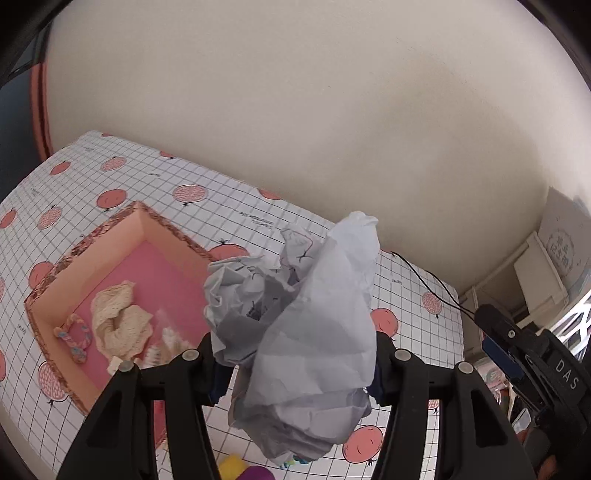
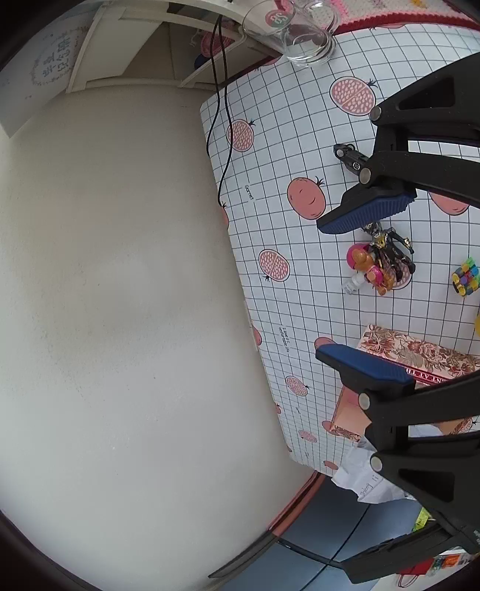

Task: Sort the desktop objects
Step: 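Drop the crumpled paper into the box with the left tool while the right tool nears the car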

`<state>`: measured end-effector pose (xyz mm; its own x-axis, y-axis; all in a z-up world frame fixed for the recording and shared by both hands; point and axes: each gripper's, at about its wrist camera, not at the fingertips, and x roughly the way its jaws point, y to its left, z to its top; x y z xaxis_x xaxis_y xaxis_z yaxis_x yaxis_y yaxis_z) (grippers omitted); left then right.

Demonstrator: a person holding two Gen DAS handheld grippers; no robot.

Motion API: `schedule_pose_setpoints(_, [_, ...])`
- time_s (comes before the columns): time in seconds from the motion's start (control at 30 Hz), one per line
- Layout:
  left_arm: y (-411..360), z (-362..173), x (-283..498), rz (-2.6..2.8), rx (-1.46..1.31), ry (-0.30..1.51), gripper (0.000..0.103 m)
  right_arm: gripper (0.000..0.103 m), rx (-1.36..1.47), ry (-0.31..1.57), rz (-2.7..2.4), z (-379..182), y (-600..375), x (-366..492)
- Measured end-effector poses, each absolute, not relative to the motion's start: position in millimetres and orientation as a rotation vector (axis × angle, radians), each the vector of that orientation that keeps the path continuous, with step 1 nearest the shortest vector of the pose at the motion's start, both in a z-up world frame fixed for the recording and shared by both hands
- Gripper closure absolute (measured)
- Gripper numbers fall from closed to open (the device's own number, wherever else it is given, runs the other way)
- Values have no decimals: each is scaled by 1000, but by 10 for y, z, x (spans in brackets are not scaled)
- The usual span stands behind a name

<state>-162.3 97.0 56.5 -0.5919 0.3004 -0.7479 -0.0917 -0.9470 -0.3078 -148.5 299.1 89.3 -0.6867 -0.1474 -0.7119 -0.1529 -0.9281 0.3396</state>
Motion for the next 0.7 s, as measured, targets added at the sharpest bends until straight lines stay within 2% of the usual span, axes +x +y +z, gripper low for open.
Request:
schedule_pose_setpoints(0.27, [1786,116,-1742,2476,-1326,-105,45,37,-1267,580,2701,602,3442,-1554])
schedule_pose_setpoints(0.7, [2358,-501,-1661,2368,-1396,213,45,37,-1512,644,2355,-569,4083,-1678])
